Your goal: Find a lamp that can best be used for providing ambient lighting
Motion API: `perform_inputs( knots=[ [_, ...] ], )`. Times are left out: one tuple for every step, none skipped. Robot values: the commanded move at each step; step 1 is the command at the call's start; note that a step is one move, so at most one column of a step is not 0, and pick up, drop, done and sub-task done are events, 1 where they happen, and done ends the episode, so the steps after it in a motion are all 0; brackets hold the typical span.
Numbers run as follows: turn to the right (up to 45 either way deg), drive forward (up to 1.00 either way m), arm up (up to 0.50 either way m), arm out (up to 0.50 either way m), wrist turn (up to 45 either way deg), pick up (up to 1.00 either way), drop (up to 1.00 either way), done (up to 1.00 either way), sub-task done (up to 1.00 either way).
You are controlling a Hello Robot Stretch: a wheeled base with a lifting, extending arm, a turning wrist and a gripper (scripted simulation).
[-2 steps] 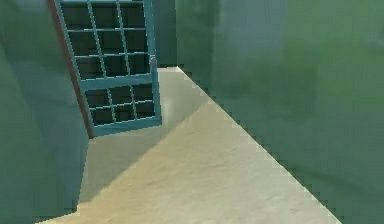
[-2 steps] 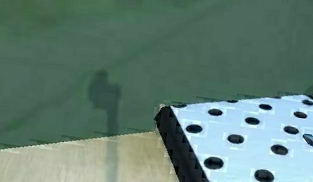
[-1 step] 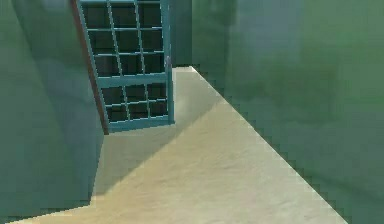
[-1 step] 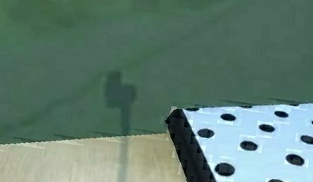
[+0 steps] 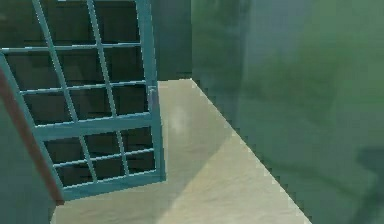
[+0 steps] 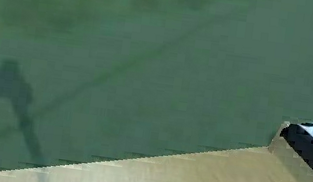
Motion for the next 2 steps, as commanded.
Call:
perform_inputs(
  knots=[
    [0.0, 1.0, 0.0, 0.0, 0.0, 0.0, 0.0, 0.0, 0.0],
    [3.0, 0.0, 0.0, 0.0, 0.0, 0.0, 0.0, 0.0, 0.0]
  ],
)
